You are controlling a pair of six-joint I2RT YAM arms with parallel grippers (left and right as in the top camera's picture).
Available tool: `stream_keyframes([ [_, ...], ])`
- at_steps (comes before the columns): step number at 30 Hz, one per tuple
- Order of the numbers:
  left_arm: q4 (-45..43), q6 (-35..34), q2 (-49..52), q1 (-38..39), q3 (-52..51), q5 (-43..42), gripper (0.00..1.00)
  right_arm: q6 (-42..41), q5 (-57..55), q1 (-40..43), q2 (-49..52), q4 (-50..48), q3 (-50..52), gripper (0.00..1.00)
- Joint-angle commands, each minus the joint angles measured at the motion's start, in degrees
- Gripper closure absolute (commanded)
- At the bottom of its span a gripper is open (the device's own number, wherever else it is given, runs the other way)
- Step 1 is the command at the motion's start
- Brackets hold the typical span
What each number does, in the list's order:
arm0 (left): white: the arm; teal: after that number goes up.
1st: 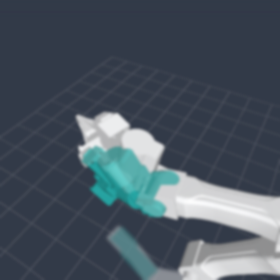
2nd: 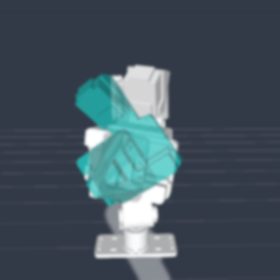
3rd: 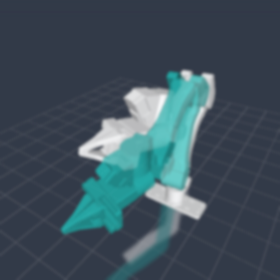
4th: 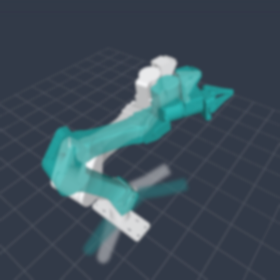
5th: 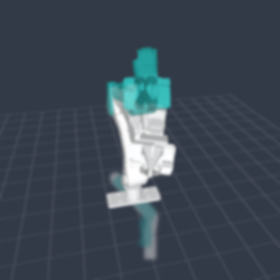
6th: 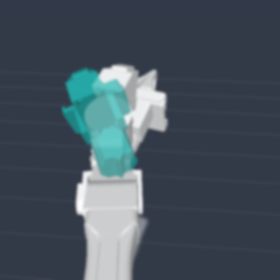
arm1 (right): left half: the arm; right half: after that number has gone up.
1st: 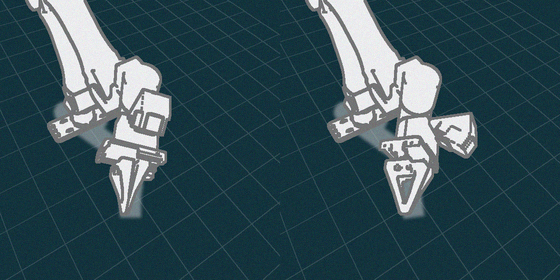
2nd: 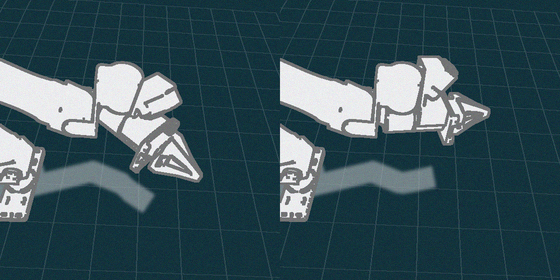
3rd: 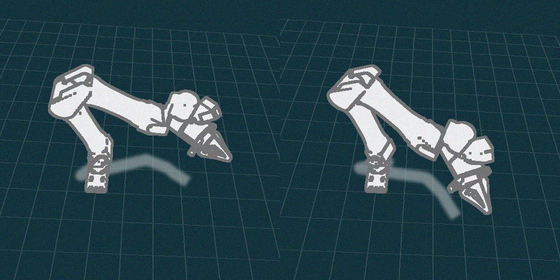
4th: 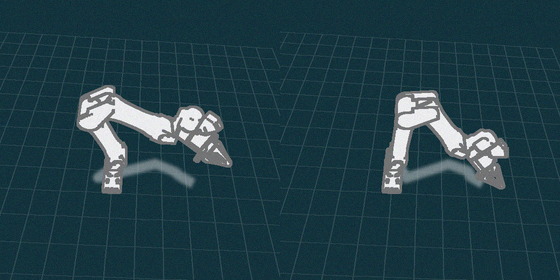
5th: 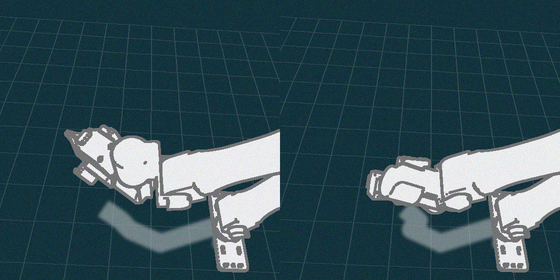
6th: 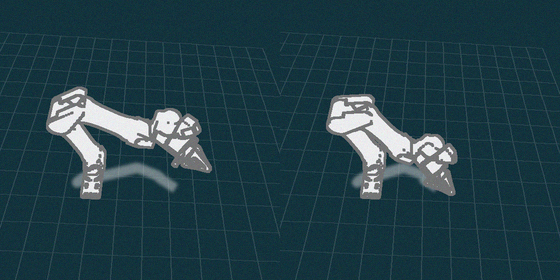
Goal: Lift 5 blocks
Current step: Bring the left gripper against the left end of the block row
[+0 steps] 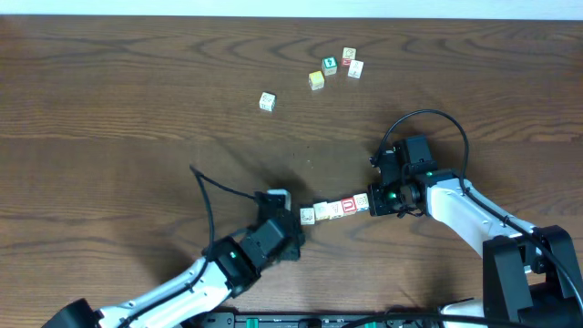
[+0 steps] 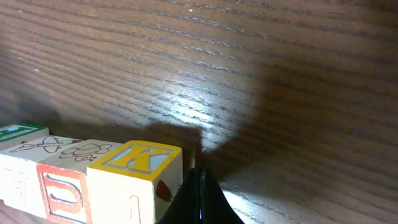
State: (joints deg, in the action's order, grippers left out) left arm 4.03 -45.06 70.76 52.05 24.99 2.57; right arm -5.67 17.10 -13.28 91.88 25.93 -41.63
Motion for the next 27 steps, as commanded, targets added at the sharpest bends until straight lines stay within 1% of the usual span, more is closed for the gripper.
stream_keyframes([
  [1,0.0,-0.6,1.1,1.3,-0.1,-2.0,0.93,-0.5,-1.2,-0.2,0.4,0.3,-1.0,0.99],
  [6,-0.9,-1.7,3.3,1.3,-0.1,-2.2,0.93,-0.7,-1.2,-0.2,0.4,0.3,-1.0,0.99],
  [12,-5.5,-1.7,7.2,1.3,-0.1,-3.5,0.93,-0.7,-1.2,-0.2,0.4,0.3,-1.1,0.99],
  [22,-11.6,-1.7,12.4,1.3,-0.1,-3.2,0.93,-0.7,-1.2,-0.2,0.4,0.3,-1.1,0.99],
  [27,-12.7,-1.7,13.3,1.3,-0.1,-1.9,0.92,-0.7,-1.2,-0.2,0.4,0.4,-1.1,0.99],
])
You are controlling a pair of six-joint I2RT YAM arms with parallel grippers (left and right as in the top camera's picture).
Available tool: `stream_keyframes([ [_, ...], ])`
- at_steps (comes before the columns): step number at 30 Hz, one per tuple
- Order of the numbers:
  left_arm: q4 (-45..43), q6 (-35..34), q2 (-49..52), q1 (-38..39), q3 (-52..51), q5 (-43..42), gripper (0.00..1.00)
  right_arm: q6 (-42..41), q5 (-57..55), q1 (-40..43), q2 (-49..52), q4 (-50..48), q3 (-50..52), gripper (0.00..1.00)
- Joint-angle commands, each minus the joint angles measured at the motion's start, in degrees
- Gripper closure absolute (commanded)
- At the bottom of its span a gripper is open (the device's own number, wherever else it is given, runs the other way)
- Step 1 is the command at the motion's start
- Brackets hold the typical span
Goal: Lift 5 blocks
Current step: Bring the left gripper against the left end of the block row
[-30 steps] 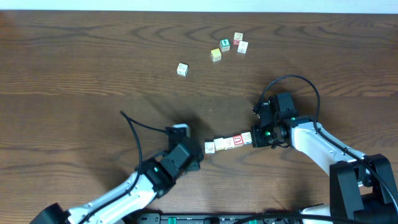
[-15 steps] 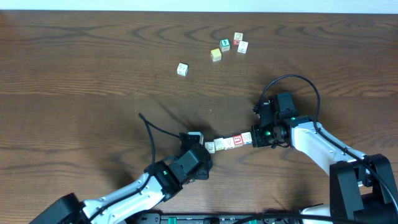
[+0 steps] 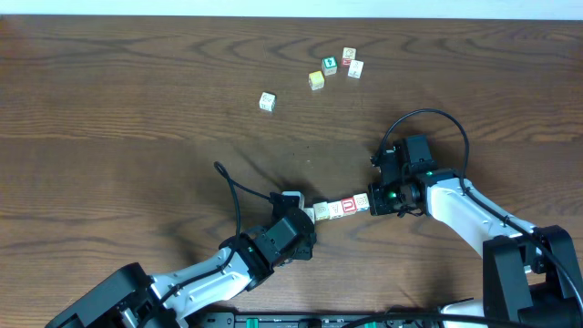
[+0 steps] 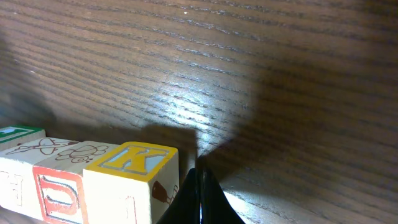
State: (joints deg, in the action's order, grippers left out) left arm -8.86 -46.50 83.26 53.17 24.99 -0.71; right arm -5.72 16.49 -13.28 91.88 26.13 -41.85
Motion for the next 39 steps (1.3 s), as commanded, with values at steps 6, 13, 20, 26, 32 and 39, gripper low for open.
stream_keyframes([
  [6,-0.1,-0.3,0.8,0.2,-0.1,2.4,0.93,-0.7,-0.6,-0.2,0.4,0.2,-0.9,0.99],
  [13,-2.0,-0.3,0.8,0.2,-0.1,2.8,0.93,-0.7,-0.6,-0.2,0.4,0.2,-0.9,0.99],
  [20,-3.5,-1.0,0.8,0.2,-0.1,2.8,0.93,-0.7,-0.6,-0.2,0.4,0.2,-0.9,0.99],
  [26,-3.5,-1.0,0.8,0.2,-0.1,2.8,0.93,-0.7,-0.6,-0.2,0.4,0.2,-0.9,0.99],
  [32,-2.0,-1.0,0.7,0.2,-0.1,-0.4,0.93,-0.7,-0.5,-0.2,0.4,0.3,-0.9,0.99],
  [39,2.2,-1.5,-0.6,1.5,-0.1,-0.2,0.93,-0.7,-0.5,-0.2,0.4,0.7,-0.9,0.99],
])
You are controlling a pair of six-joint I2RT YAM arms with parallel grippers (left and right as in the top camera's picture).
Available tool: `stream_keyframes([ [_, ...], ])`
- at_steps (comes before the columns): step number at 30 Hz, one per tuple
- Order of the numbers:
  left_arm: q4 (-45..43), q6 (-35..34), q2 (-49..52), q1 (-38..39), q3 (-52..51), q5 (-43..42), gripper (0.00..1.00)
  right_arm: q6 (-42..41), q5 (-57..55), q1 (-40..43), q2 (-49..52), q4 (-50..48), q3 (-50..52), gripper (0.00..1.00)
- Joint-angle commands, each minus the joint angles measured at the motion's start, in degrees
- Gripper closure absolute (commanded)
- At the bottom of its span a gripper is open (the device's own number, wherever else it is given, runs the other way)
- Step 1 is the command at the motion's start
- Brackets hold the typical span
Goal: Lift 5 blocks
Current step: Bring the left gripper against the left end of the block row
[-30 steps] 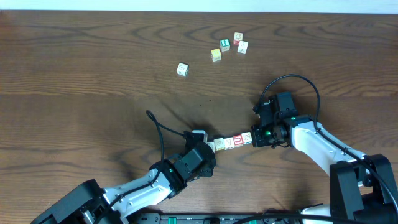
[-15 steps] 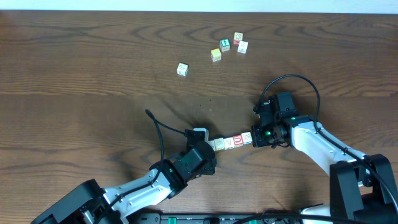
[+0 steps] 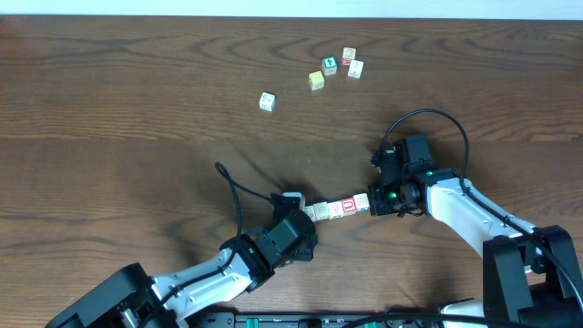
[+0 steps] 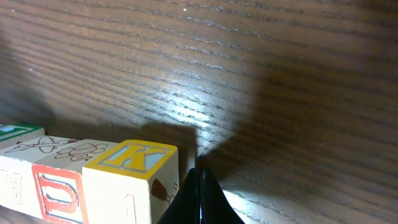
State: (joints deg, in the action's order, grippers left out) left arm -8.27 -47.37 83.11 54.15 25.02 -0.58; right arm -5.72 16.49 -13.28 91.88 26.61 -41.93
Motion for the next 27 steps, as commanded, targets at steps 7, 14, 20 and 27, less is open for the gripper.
stream_keyframes([
  [7,10.9,-4.4,-2.9,0.4,-0.2,5.8,0.93,-0.7,0.5,-0.2,0.4,0.7,-0.8,0.99],
  [14,10.6,-4.4,-3.1,-0.1,-0.2,9.4,0.93,-0.7,0.5,-0.3,0.4,1.3,-0.8,0.99],
  [20,9.0,-3.1,-3.0,-3.4,-0.2,10.1,0.92,-0.7,1.2,-0.6,0.4,1.4,-0.8,0.99],
  [27,4.3,-0.3,-2.4,-4.1,-0.2,10.0,0.93,-0.3,1.2,-3.1,0.4,1.0,-0.9,0.99],
])
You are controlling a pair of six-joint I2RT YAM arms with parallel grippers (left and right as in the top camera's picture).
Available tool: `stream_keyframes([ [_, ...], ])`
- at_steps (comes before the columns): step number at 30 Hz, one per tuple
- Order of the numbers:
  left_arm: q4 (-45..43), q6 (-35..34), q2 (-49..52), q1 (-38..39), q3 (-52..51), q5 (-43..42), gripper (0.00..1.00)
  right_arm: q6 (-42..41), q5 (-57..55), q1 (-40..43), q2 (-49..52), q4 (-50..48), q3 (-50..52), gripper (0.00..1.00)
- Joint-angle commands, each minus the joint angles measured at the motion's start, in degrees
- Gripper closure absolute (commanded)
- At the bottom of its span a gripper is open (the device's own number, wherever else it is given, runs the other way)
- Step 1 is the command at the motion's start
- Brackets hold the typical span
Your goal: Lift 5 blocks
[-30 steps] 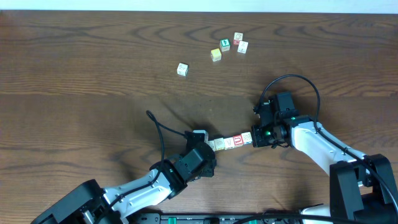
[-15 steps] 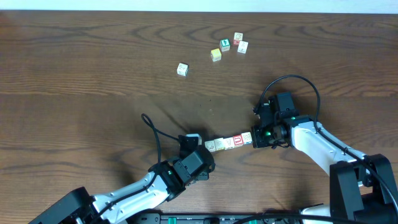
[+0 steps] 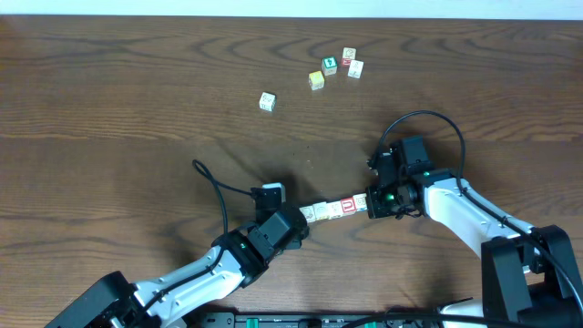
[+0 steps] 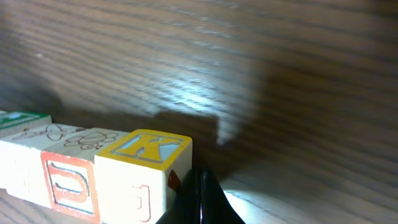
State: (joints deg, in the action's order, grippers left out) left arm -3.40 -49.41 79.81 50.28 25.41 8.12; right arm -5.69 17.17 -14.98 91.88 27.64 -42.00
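Observation:
A row of several lettered wooden blocks lies end to end at the table's middle, held between my two grippers. My right gripper is shut, and its black fingertips press the side of the yellow K block at the row's right end. A red U block, a bee-drawing block and a green block follow to the left. My left gripper meets the row's left end; its jaws are hidden. Whether the row rests on the wood cannot be told.
Several loose blocks lie at the back: one alone and a cluster further right. The brown wooden table stretches all around. Black cables loop above both wrists.
My left arm has shifted left and back, and the row with my right gripper has slid slightly left. The table in the right wrist view is now blurred.
At first my left gripper stood just short of the row's left end while my right, shut, touched the K block. Then the left closed in on that end and stayed. Now both grippers and the row sit a little further left.

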Motion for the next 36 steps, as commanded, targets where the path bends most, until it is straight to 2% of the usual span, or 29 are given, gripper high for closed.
stream_keyframes([
  [1,-1.0,1.8,1.2,-0.2,-0.5,1.3,0.93,-0.3,0.0,-1.8,0.4,0.0,-0.9,0.99],
  [9,-2.3,1.8,4.1,-0.2,-0.5,0.0,0.93,-0.3,-3.7,-3.0,0.4,0.5,-1.0,0.99],
  [18,-4.9,6.1,5.4,-0.2,-0.5,-0.1,0.93,-0.3,-3.8,-3.0,0.4,0.9,-1.0,0.99],
  [25,-5.4,5.9,5.7,-0.5,-0.2,-1.1,0.93,-0.3,-3.6,-3.1,0.4,0.9,-1.0,0.99],
  [36,0.3,5.0,5.7,-0.5,4.0,-1.9,0.93,-1.1,-4.2,-5.7,0.4,1.6,-1.6,0.99],
])
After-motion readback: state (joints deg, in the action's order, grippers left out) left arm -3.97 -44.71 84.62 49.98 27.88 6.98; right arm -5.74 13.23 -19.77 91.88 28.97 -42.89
